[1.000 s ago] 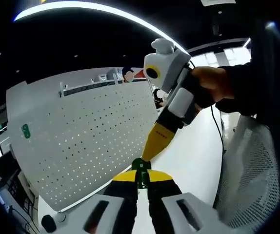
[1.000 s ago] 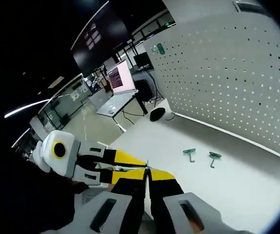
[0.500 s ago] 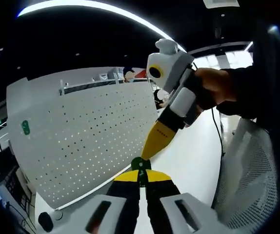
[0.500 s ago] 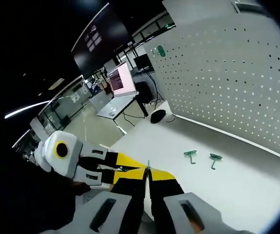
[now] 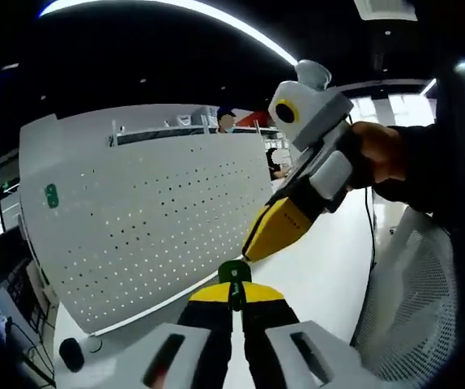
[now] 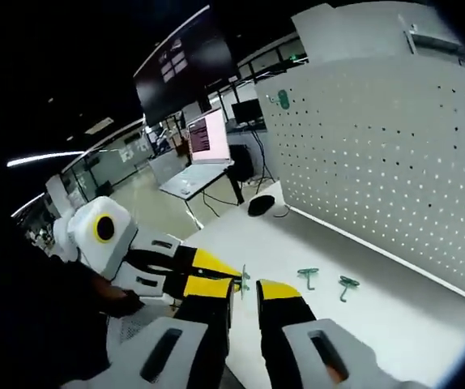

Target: Insert the hook assembly into the mounting plate slot until the hook locks in place.

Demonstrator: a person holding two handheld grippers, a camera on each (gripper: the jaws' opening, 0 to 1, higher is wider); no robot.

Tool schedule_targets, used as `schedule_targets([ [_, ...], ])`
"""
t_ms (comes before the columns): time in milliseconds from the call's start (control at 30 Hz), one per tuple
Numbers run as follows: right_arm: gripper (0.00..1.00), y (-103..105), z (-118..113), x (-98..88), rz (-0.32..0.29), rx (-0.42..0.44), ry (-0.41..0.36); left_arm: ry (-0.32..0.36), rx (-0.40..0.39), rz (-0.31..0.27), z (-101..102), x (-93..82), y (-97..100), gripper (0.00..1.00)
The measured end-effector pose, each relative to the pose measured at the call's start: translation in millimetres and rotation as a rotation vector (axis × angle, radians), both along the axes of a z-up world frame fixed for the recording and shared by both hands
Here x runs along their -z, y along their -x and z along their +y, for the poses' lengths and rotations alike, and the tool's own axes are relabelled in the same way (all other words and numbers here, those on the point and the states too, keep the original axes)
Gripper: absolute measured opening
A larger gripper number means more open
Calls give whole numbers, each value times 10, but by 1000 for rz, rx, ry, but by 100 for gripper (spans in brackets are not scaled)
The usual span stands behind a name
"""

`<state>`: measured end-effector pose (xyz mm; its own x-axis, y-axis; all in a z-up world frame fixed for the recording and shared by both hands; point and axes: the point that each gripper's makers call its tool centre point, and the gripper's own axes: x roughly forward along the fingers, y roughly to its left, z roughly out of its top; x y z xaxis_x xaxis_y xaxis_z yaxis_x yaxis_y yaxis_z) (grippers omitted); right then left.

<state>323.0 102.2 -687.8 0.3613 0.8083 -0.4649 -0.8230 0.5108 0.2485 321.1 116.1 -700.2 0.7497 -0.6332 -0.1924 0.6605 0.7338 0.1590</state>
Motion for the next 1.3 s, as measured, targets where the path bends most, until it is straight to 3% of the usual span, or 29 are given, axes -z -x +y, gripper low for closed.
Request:
schedule_targets([
  [600, 25, -68, -73, -42, -159, 17, 10, 61, -67, 22, 141, -181, -94, 3],
  [1000, 29, -150, -238, -13, -239, 108, -29, 100, -96, 22, 213, -288, -204, 3],
  [1300, 30, -111, -351, 35, -303, 170, -50, 109, -146, -15, 371, -460, -386, 3],
])
